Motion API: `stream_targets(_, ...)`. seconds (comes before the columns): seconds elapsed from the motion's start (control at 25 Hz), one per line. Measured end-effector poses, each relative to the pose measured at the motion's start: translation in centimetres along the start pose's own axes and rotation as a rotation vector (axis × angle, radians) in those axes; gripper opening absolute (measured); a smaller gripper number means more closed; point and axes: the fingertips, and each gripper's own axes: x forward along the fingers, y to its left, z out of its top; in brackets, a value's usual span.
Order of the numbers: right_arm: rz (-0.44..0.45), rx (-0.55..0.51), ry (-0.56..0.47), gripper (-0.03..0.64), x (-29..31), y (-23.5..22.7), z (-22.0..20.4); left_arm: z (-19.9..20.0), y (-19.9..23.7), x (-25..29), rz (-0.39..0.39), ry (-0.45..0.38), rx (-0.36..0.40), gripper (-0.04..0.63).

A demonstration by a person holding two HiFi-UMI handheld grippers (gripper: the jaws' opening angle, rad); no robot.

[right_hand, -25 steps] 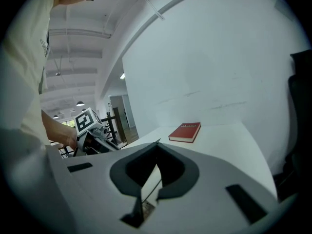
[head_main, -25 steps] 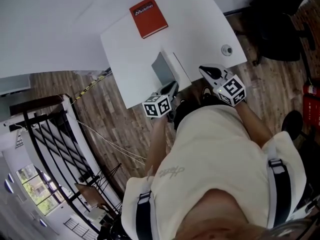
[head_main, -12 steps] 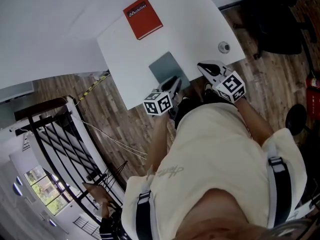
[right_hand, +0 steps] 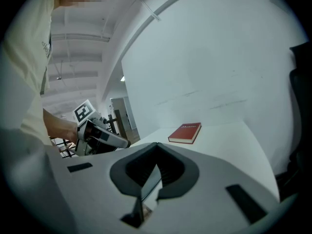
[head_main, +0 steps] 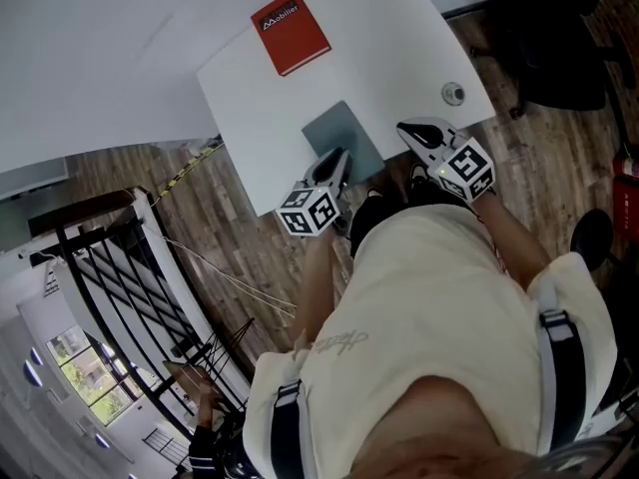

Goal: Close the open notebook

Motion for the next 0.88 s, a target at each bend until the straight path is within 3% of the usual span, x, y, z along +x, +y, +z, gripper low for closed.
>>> stream_targets(0.16, 0.024, -0.023, 0.003, 0.008, 0.7, 0.7, 0.8, 2.5, 0.4, -1.6, 0.049, -0.063, 0.084, 0.033)
stream_targets(0.48, 0.066, -0.086, -0.040, 0.008, 2.6, 3.5, 5.2, 6.7, -0.2, -7.0, 0.112, -0.143, 0.230, 0.025)
stream_targets(0.76, 0.120, -0.173, -0.056, 0.008, 4.6, 5.9, 10.5, 12.9, 1.1, -13.1, 0.152, -0.334, 0.159, 0.025)
stream_targets(0.88, 0.133, -0.211, -0.071, 0.008, 5.2, 7.0, 12.5, 15.4, 2.2, -15.8, 0.202, -0.388, 0.211, 0.025)
